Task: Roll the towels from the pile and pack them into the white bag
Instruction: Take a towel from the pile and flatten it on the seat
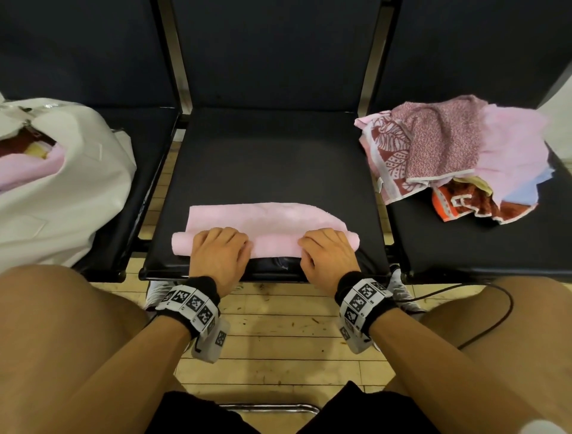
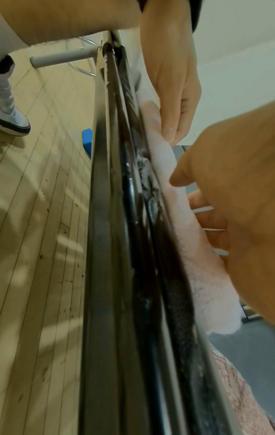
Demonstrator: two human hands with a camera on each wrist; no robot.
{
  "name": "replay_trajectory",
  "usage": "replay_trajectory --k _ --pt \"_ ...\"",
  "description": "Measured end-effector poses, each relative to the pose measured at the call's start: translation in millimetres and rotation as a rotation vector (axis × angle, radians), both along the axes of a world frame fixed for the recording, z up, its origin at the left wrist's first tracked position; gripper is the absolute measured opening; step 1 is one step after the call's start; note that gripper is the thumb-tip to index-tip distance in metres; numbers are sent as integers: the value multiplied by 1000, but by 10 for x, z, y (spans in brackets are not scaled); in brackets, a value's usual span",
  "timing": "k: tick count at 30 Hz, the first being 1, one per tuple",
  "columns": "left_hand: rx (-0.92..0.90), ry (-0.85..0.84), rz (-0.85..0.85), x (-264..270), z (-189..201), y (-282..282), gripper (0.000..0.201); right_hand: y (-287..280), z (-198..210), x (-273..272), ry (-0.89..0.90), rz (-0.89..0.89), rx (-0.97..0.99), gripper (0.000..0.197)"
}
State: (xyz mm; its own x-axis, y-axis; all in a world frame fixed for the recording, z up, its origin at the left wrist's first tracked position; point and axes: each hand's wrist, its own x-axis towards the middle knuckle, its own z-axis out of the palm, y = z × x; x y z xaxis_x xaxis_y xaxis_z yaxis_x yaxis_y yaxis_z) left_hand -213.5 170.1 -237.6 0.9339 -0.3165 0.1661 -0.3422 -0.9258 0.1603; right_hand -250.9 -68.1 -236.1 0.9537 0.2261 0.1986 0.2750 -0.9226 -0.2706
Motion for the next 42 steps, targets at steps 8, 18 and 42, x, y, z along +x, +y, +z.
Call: replay_trajectory --k 8,18,42 --pt "17 56 3 -48 -33 -6 32 2 -4 22 70 -34 -89 30" --pt "-17 173 -4 -59 55 -27 43 -38 229 36 320 -17 -30 38" --pt "8 -8 -102 -162 -8 -79 38 42 142 -45 161 84 -23 32"
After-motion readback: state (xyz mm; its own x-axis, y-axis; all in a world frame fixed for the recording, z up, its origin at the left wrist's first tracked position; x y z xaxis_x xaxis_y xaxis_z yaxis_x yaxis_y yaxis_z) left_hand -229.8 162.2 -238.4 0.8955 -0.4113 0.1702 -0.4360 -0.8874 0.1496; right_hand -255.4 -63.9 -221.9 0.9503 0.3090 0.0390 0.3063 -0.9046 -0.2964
